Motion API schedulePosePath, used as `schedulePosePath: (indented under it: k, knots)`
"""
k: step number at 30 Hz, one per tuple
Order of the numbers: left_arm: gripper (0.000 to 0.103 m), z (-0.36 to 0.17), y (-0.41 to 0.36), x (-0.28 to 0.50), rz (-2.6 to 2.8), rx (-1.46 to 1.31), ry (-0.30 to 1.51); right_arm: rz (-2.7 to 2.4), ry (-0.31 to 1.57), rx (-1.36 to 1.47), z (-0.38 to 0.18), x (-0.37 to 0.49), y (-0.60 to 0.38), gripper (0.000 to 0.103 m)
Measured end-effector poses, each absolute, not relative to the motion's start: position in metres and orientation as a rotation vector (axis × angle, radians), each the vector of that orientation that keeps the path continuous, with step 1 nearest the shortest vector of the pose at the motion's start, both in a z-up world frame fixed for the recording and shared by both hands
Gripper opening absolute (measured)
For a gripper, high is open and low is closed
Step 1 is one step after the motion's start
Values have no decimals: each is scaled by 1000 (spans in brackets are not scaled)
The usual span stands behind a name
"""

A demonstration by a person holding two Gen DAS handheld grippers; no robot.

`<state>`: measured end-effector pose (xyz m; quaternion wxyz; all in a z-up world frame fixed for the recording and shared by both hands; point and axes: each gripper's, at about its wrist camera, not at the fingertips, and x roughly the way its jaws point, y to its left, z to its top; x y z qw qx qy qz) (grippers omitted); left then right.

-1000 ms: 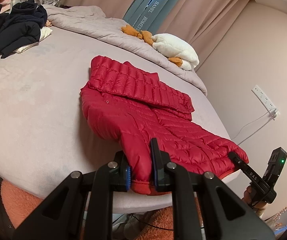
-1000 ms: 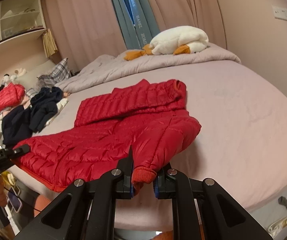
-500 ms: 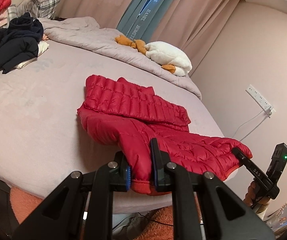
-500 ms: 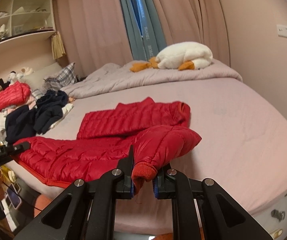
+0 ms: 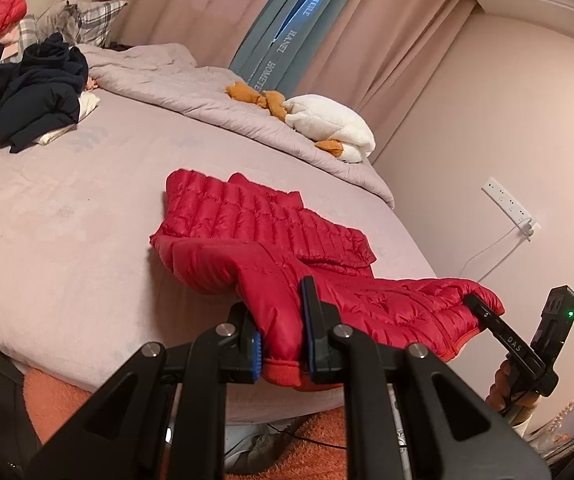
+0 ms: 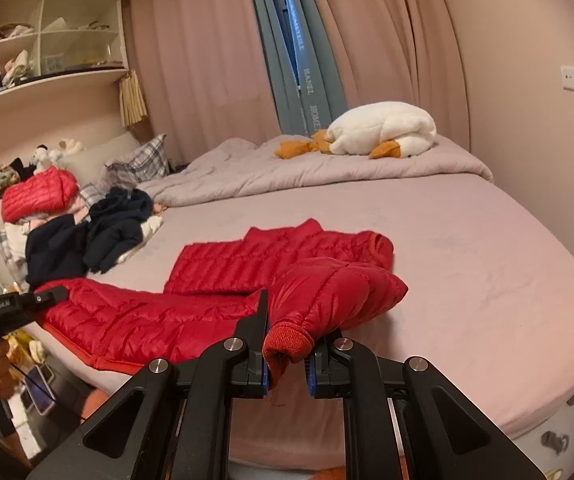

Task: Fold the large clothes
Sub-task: 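Lift the hem with both grippers and fold it toward the collar, then hold the folded hem over the jacket body with both grippers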

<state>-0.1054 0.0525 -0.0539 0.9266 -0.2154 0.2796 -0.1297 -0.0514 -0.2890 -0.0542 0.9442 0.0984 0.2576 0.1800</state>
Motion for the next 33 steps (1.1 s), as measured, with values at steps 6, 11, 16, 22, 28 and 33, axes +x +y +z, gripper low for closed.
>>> schedulePosePath:
  k: [6, 11, 16, 22, 28, 33]
  knots:
    - [15, -42, 54, -112, -278, -432, 551, 376, 496, 211, -48, -57, -292, 14]
    - [15, -34, 56, -118, -285, -426, 527, 381, 471, 221, -41, -62, -293, 14]
    - [15, -31, 59, -120, -290, -419, 511, 392, 450, 227, -37, -65, -293, 14]
    - [15, -37, 59, -109, -283, -429, 536, 379, 476, 256, -42, -52, -294, 14]
    - [15, -44, 60, -100, -273, -434, 549, 360, 497, 265, -47, -41, -292, 14]
    - [16, -46, 61, -89, -262, -437, 558, 352, 508, 265, -47, -32, -289, 14]
